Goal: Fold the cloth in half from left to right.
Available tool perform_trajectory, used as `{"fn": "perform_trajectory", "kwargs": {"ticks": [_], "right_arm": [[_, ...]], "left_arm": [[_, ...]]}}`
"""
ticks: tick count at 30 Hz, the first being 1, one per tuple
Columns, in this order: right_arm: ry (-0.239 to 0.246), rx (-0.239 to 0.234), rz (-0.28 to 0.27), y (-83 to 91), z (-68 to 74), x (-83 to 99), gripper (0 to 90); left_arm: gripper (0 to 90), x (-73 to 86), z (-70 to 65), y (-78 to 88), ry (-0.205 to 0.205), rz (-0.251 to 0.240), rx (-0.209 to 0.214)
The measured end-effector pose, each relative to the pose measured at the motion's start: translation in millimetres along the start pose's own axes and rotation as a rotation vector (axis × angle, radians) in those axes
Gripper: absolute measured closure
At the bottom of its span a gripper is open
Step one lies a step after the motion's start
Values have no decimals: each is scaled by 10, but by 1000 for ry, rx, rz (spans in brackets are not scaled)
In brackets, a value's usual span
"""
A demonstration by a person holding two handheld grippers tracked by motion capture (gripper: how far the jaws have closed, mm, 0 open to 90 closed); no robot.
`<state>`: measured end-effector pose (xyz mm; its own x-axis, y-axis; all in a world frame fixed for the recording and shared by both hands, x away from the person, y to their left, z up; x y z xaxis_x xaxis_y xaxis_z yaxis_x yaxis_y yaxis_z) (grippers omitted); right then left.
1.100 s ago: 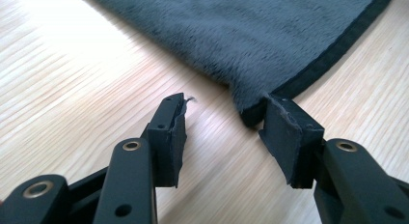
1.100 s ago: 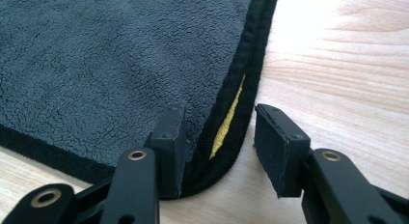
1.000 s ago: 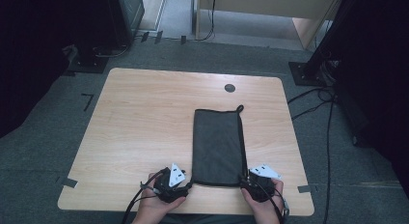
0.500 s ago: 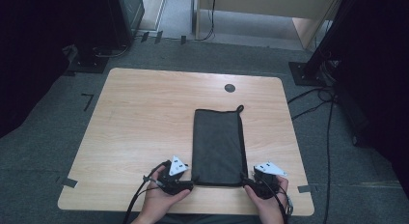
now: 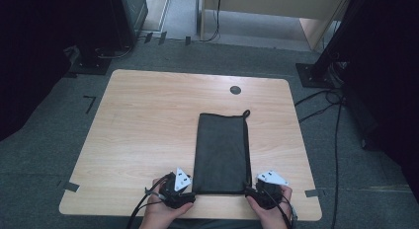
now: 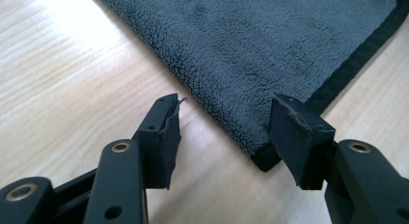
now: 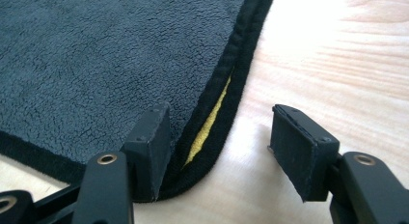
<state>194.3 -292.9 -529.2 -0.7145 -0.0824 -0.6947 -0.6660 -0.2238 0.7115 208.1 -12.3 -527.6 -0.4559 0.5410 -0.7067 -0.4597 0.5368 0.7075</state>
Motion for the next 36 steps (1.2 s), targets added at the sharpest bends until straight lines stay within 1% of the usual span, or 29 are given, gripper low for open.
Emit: {"fn": "perform_trajectory", "kwargs": {"ticks": [2, 3, 4, 5, 6, 8, 10, 11, 12, 13, 14, 15, 17, 20, 21, 23, 24, 25, 26, 27, 31, 33, 36], "right_arm": [[8, -19, 7, 20, 6, 10, 401], [4, -33, 4, 25, -3, 8, 404], [-1, -42, -1, 27, -17, 0, 400], [-14, -49, -17, 34, -41, -29, 398], [-19, -51, -37, 45, -67, -78, 397], [-10, -39, -72, 46, -116, -235, 397], [-1, -24, -87, 13, -159, -369, 399], [-1, -20, -93, -24, -184, -449, 399], [0, -17, -98, -73, -212, -530, 399], [-5, -23, -95, -150, -251, -630, 398], [-12, -32, -87, -207, -272, -685, 399], [-16, -48, -79, -291, -300, -752, 399], [-35, -50, -75, -480, -368, -884, 406], [-61, -46, -74, -691, -444, -1025, 427], [-80, -47, -72, -776, -474, -1088, 429], [-103, -59, -69, -881, -499, -1175, 433], [-110, -56, -65, -937, -511, -1226, 436], [-113, -56, -67, -990, -517, -1272, 440], [-120, -58, -57, -1044, -523, -1317, 438], [-126, -56, -52, -1093, -529, -1357, 439], [-145, -38, -42, -1248, -568, -1512, 440], [-143, -43, -36, -1305, -576, -1546, 441], [-136, -28, -16, -1394, -580, -1555, 449]], "left_arm": [[448, 2, 16, 12, -2, 5, 12], [441, -3, 33, 8, 4, 3, 28], [404, -12, 60, 4, 12, 6, 42], [363, -27, 88, -2, 25, 1, 57], [341, -52, 124, -2, 38, -11, 73], [325, -108, 181, 7, 54, -37, 68], [322, -198, 262, 6, 85, -65, 68], [322, -249, 314, -6, 84, -67, 54], [322, -311, 384, -35, 94, -72, 36], [322, -346, 431, -54, 101, -73, 27], [322, -388, 494, -84, 111, -78, 15], [323, -428, 553, -119, 118, -81, 3], [326, -500, 685, -220, 130, -86, -23], [333, -575, 857, -378, 165, -92, -41], [337, -600, 911, -435, 178, -92, -49], [344, -646, 998, -541, 197, -89, -63], [345, -673, 1043, -602, 208, -88, -68], [346, -703, 1085, -656, 218, -81, -75], [346, -739, 1124, -703, 230, -77, -81], [346, -791, 1171, -743, 239, -82, -86], [350, -974, 1288, -853, 245, -89, -116], [351, -1037, 1330, -905, 245, -87, -121], [352, -1110, 1393, -1004, 250, -65, -138]]}}
Point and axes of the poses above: each handheld gripper's, and its own axes: y roughly backward along the jaws, x roughly out of its underside, z roughly to its left, the point moved 2 cm from there along -y, roughly forward along the jaws, and after that the axes turned 4 degrees about -y, right-handed, at the moved point
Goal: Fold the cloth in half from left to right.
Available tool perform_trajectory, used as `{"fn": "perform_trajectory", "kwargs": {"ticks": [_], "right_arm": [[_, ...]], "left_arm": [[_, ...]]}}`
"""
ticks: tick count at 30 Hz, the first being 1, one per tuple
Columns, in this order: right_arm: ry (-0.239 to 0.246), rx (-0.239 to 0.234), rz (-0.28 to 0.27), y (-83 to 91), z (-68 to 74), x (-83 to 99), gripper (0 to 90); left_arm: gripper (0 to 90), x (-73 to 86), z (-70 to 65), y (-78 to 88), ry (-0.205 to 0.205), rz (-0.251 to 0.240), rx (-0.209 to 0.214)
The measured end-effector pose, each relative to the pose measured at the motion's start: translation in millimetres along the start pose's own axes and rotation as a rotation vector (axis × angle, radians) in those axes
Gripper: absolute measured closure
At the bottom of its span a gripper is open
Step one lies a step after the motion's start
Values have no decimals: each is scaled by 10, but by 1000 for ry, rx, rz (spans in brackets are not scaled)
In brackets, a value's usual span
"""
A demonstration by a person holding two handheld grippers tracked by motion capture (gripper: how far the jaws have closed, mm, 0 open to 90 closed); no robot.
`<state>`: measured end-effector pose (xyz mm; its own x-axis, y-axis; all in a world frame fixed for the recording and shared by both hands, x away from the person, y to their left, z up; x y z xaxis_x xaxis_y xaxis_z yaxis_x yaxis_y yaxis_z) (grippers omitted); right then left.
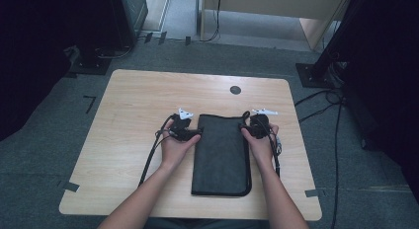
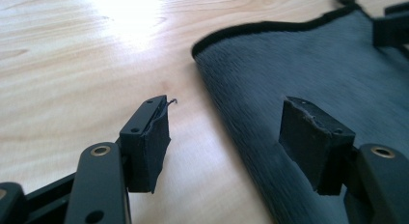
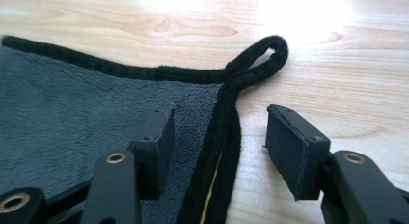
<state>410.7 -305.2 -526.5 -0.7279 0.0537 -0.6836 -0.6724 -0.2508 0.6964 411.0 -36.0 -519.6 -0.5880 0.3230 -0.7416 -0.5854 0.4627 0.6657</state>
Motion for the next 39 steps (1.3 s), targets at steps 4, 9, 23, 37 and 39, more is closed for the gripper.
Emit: {"fn": "perform_trajectory", "kwargs": {"ticks": [4, 9, 23, 37, 39], "right_arm": [[34, 4, -2, -33, 9, -23, 484], [22, -32, -11, -55, -2, -36, 643], [46, -36, -23, -61, 51, -60, 832], [128, -83, -127, -94, 573, -437, 848], [124, -98, -154, -28, 584, -480, 847]], "left_arm": [[373, -67, 43, -151, 12, 27, -13], [448, -145, 15, -254, 5, 37, -12], [880, -151, 16, -200, -50, 30, 19], [885, -329, 495, 138, -6, -42, -37], [884, -381, 498, 251, -21, -92, -19]]}}
Point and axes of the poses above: each handheld gripper's, and its own axes: y roughly backward along the jaws, x roughly out of its underside, z roughly to its left, the point moved 2 cm from there along -y, roughly forward along the jaws, and after that the axes turned 4 degrees about -y, right-handed, at the moved point
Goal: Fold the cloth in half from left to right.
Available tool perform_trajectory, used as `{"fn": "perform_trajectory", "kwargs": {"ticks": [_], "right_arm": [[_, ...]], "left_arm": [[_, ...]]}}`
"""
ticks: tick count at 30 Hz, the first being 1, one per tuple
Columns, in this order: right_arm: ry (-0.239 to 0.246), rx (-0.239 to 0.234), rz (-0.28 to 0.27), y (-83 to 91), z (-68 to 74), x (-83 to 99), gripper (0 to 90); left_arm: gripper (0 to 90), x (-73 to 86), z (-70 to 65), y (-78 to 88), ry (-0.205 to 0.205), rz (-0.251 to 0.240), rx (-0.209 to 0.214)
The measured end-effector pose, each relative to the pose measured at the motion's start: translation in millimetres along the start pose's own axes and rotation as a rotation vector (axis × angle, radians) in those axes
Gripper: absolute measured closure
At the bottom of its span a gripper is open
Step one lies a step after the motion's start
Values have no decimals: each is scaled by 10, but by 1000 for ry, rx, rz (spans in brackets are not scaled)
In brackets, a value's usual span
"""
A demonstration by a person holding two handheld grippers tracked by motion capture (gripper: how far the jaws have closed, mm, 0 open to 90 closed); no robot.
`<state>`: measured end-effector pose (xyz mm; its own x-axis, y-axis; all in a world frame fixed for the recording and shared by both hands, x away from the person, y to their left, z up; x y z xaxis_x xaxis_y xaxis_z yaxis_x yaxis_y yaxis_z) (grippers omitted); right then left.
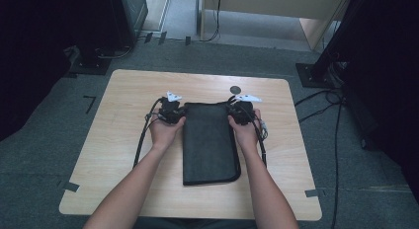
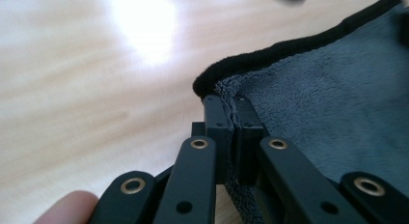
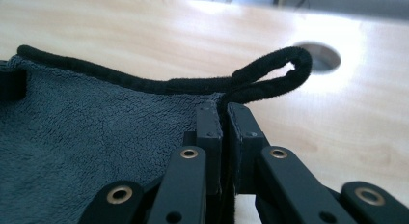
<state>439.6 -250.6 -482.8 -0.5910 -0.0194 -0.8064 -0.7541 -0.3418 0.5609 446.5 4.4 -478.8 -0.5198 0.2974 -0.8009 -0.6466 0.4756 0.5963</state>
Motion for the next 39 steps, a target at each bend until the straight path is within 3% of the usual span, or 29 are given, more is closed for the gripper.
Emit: {"fn": "perform_trajectory", "kwargs": {"ticks": [5, 9, 14, 19, 24, 33, 39], "right_arm": [[24, -17, -36, 184, -8, -17, 847], [25, -55, -74, 443, -7, 65, 846], [61, -75, -98, 736, 60, 223, 847], [109, -87, -94, 983, 143, 460, 847], [114, -113, -61, 1119, 181, 734, 847], [153, -143, 23, 1267, 263, 1233, 844], [201, -139, 70, 1306, 313, 1442, 839]], "left_arm": [[883, -72, -122, 273, -87, -69, 56], [882, -43, -228, 475, -108, -107, 105], [881, 90, -361, 662, -133, -132, 137], [882, 331, -520, 880, -163, -149, 190], [880, 597, -669, 1012, -215, -139, 215], [877, 1124, -857, 1104, -293, -58, 233], [868, 1373, -919, 1101, -296, -13, 254]]}}
Point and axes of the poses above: each handheld gripper's, and its own axes: y roughly backward along the jaws, x roughly out of its underside, z roughly to its left, the point moved 2 cm from there along -y, roughly forward along the jaws, and after that the axes turned 4 degrees about -y, right-handed, at the moved point
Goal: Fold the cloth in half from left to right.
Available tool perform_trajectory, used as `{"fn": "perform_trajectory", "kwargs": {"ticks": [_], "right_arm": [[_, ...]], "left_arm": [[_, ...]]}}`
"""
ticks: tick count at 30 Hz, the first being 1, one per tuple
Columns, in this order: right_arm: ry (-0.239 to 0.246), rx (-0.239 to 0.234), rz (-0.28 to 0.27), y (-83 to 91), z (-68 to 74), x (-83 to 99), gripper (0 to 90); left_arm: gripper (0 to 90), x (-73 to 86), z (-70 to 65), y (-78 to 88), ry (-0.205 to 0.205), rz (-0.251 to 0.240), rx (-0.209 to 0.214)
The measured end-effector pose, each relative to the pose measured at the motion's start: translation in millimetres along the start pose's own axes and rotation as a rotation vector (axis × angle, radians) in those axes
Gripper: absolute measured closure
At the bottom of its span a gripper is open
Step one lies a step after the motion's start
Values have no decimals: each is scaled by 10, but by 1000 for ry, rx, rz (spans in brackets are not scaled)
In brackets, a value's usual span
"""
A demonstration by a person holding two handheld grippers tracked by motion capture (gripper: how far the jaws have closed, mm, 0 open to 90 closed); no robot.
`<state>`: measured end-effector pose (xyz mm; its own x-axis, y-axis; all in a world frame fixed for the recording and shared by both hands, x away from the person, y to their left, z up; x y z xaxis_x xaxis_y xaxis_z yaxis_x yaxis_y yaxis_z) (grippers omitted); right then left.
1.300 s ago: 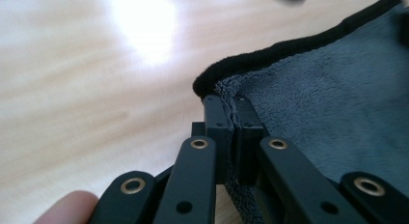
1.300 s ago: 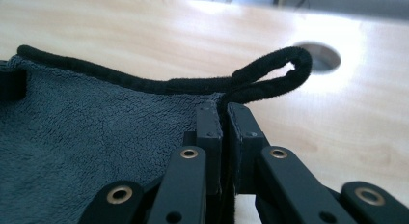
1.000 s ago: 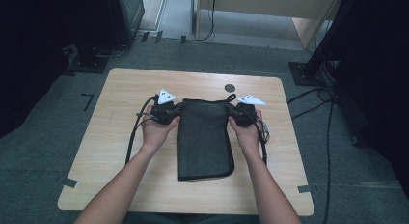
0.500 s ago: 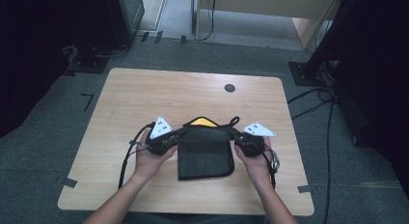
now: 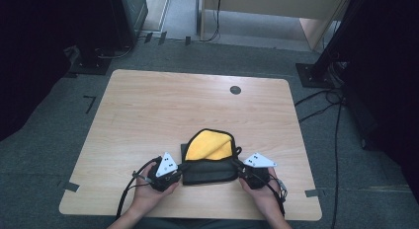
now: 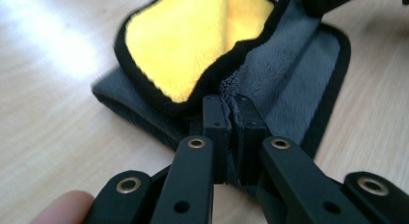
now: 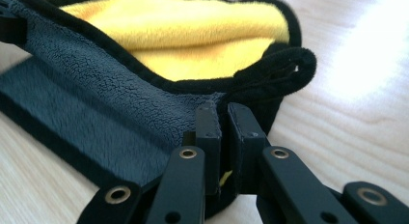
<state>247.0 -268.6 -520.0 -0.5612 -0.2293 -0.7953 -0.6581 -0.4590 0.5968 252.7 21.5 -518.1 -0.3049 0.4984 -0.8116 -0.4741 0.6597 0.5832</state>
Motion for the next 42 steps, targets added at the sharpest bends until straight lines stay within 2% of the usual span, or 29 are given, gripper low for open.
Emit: {"fn": "perform_trajectory", "kwargs": {"ticks": [3, 7, 9, 10, 12, 16, 18, 23, 25, 28, 30, 33, 36, 37, 42], "right_arm": [[-20, -9, -10, 36, 2, 8, 839], [15, -3, -10, 100, 29, 24, 829], [33, 6, 11, 101, 39, 71, 809], [41, 8, 25, 99, 38, 107, 781], [35, 0, 46, 120, 27, 141, 696], [-1, -46, 30, 281, -47, 157, 601], [0, -32, 24, 343, -105, 146, 599], [-64, 23, -25, 399, -320, -49, 606], [-78, 46, -27, 328, -381, -200, 601], [-106, 27, -29, 114, -430, -481, 594], [-113, 13, -34, -81, -446, -680, 588], [-103, 0, 8, -454, -416, -951, 578], [-78, -25, 54, -776, -332, -1100, 568], [-83, -35, 71, -866, -308, -1126, 565], [-103, -42, 125, -1175, -259, -1129, 563]], "left_arm": [[868, 10, -7, 26, -1, 0, -7], [860, 43, -25, 40, -26, 9, -9], [843, 71, -42, 30, -45, 28, -3], [812, 74, -48, 34, -40, 26, 2], [731, 71, -40, 79, -20, 20, 22], [607, 85, 35, 187, 41, -11, 72], [576, 82, 78, 210, 70, -30, 83], [540, -46, 184, 201, 151, -74, 61], [532, -91, 201, 160, 169, -73, 42], [525, -125, 210, 98, 208, -66, 24], [522, -122, 202, 61, 225, -50, 15], [521, -91, 178, 23, 224, -26, 9], [522, -58, 156, 13, 219, -15, 1], [523, -50, 153, 14, 218, -12, 1], [538, 18, 142, -10, 210, 17, 1]]}}
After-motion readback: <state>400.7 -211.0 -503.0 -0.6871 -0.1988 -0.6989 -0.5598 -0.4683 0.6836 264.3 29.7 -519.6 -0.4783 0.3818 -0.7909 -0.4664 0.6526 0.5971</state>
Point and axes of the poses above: each handheld gripper's, and its own axes: y roughly backward along the jaws, x roughly out of its underside, z roughly to its left, the point moved 2 cm from there along -y, roughly forward along the jaws, and after that the axes turned 4 degrees about -y, right-handed, at the moved point
